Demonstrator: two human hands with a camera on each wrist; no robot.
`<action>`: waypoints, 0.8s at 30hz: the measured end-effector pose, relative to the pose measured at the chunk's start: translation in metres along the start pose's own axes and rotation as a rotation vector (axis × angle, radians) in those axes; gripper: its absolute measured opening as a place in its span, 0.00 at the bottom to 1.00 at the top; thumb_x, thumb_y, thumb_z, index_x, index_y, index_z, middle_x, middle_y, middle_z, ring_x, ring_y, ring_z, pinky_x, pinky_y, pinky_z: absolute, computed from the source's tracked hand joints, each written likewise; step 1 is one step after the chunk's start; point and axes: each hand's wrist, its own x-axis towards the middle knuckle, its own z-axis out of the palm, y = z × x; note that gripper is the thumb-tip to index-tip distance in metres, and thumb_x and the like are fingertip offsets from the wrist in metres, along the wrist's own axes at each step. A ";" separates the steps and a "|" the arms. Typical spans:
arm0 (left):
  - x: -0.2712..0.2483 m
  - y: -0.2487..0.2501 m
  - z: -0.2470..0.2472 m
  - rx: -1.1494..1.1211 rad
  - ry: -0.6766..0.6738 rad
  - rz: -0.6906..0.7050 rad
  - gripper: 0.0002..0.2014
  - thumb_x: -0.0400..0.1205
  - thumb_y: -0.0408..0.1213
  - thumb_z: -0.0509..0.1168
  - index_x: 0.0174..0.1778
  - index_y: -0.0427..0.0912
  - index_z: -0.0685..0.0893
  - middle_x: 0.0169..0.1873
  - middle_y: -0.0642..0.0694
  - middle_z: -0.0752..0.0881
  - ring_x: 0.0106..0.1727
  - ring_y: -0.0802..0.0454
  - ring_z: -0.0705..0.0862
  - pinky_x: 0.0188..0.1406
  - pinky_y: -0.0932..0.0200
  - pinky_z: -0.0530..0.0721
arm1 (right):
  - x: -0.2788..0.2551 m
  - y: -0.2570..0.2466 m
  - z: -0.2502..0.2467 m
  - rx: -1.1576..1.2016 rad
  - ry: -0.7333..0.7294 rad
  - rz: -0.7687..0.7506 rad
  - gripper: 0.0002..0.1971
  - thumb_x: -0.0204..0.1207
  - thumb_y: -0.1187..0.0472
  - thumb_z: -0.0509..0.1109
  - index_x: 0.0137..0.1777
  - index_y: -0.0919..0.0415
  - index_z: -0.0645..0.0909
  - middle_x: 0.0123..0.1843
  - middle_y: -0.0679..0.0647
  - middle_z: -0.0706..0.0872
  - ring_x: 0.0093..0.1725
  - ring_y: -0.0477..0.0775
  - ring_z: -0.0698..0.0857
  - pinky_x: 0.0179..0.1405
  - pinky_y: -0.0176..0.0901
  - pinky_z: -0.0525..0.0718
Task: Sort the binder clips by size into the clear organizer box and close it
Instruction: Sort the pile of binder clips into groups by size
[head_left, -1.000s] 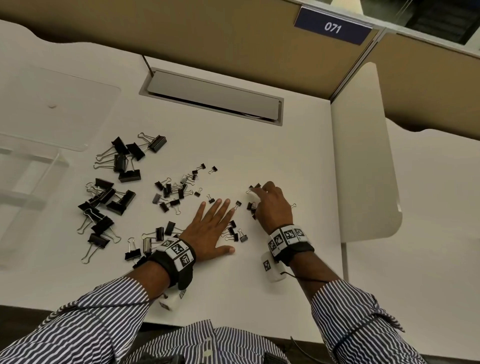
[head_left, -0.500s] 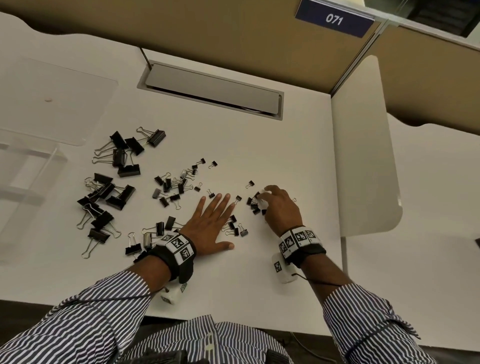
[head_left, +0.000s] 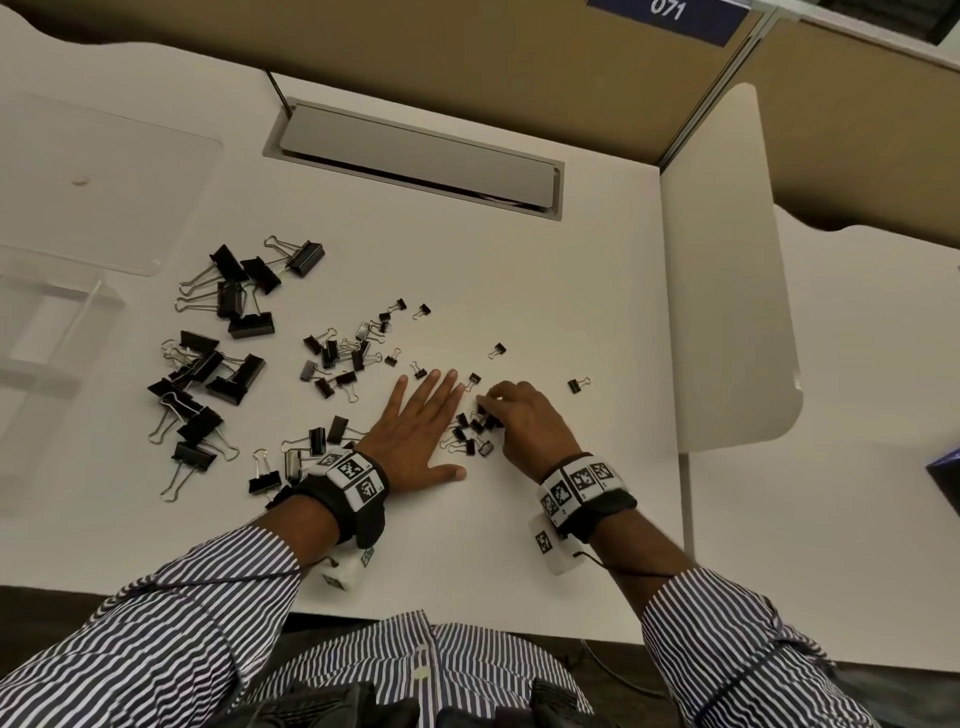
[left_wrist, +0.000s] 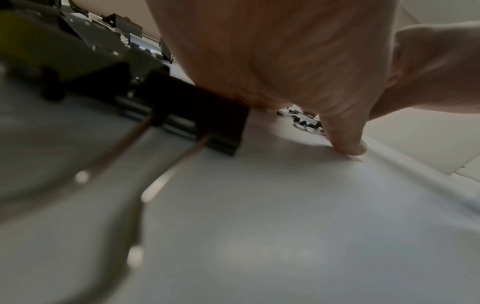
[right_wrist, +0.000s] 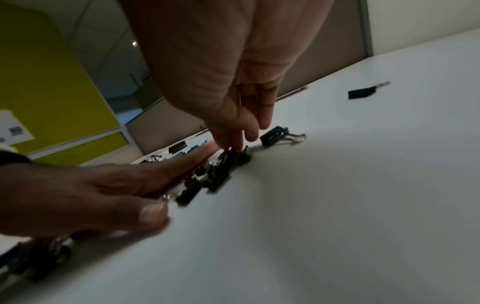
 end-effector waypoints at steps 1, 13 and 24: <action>0.000 0.000 0.000 0.004 -0.003 -0.001 0.54 0.76 0.77 0.44 0.84 0.40 0.32 0.83 0.42 0.29 0.84 0.45 0.28 0.81 0.31 0.38 | -0.002 -0.001 0.001 0.007 -0.004 -0.014 0.29 0.69 0.80 0.65 0.70 0.63 0.81 0.65 0.60 0.84 0.62 0.64 0.80 0.58 0.53 0.82; 0.000 -0.001 0.004 0.017 0.022 0.013 0.51 0.78 0.76 0.45 0.85 0.44 0.34 0.84 0.42 0.30 0.84 0.44 0.29 0.81 0.30 0.40 | -0.011 0.000 -0.005 0.326 0.151 0.204 0.26 0.72 0.79 0.61 0.64 0.59 0.87 0.58 0.55 0.89 0.55 0.54 0.87 0.58 0.46 0.84; 0.001 -0.001 0.004 0.024 0.030 0.010 0.49 0.79 0.73 0.45 0.85 0.45 0.33 0.83 0.42 0.29 0.84 0.44 0.28 0.81 0.30 0.39 | -0.018 -0.008 -0.005 0.321 0.116 0.204 0.22 0.74 0.76 0.61 0.62 0.60 0.88 0.58 0.57 0.89 0.56 0.58 0.87 0.56 0.46 0.83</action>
